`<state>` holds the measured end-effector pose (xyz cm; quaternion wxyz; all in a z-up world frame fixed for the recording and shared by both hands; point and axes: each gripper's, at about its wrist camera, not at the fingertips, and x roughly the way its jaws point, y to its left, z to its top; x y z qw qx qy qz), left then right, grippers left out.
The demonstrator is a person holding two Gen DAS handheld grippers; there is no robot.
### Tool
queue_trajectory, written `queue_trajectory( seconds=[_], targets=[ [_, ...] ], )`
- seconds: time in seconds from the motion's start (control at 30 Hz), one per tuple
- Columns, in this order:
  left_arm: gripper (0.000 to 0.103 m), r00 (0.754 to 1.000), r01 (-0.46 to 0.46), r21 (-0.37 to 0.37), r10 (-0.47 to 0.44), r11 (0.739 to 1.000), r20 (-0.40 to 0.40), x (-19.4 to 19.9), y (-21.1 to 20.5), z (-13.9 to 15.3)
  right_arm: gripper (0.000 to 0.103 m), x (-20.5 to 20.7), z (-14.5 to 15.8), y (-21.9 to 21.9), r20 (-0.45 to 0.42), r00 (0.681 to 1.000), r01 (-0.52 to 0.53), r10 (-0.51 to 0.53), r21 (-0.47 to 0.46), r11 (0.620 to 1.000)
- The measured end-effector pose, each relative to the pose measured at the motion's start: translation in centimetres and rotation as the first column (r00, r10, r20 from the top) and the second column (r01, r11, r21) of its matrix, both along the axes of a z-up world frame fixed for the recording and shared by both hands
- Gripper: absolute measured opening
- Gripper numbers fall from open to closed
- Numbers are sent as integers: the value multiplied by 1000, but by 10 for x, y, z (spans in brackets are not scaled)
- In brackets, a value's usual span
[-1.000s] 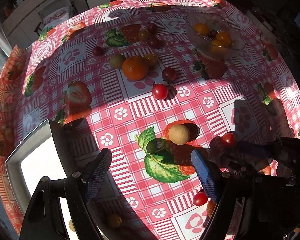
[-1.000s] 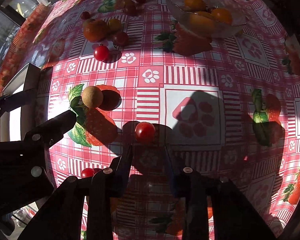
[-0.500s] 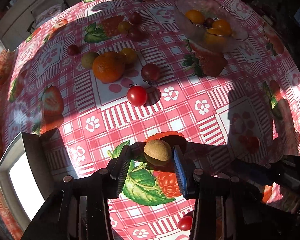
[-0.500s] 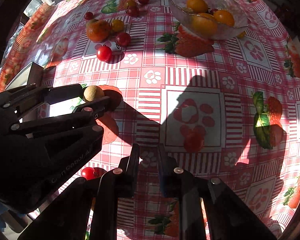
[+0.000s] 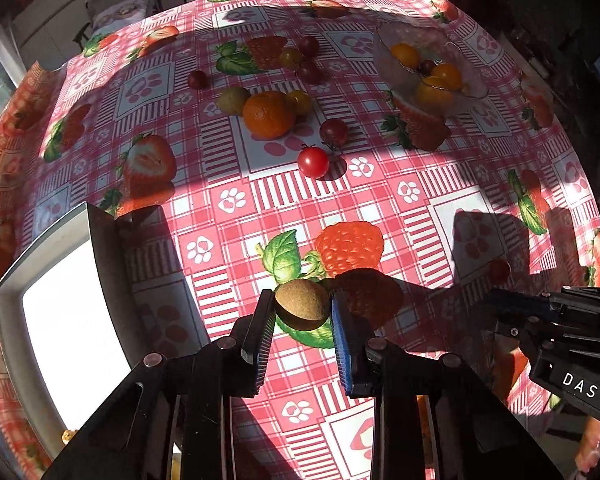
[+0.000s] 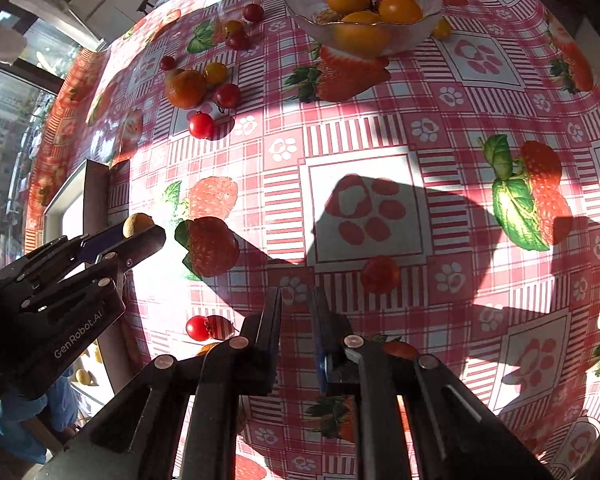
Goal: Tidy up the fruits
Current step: 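Close the left tool on the brown fruit while the right tool holds the red tomato, then carry the brown fruit and red tomato over the white tray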
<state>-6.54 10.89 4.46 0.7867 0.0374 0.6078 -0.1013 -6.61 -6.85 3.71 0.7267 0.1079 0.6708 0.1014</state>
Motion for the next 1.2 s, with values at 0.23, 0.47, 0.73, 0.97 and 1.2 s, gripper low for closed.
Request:
queue_trajectory(
  seconds=[0.23,0.47,0.73,0.97,1.2],
  targets=[
    [29,999,-32,-10,33,999,15,-21,11,16,17,-1,-2,-1,-8,1000,9,-9,-13,1000],
    [29,999,-29,-1,29,1000,22,-30,12,18,50,-8,-9,-3,-15,1000,0,-1,-39,999],
    [29,1000,-19,-5,20,1000,21,-37,8,16,50,-25,-8,-9,-7,1000,-18,17,-79,997],
    [29,1000,-5,2,5,1000,19,-37,4,14,50,-11,-8,-26,28,998,59,-56,-129,990],
    [29,1000,-12,4,12,1000,16,-37,1,14,28,7,-18,-16,18,1000,9,-6,-195,981]
  ],
)
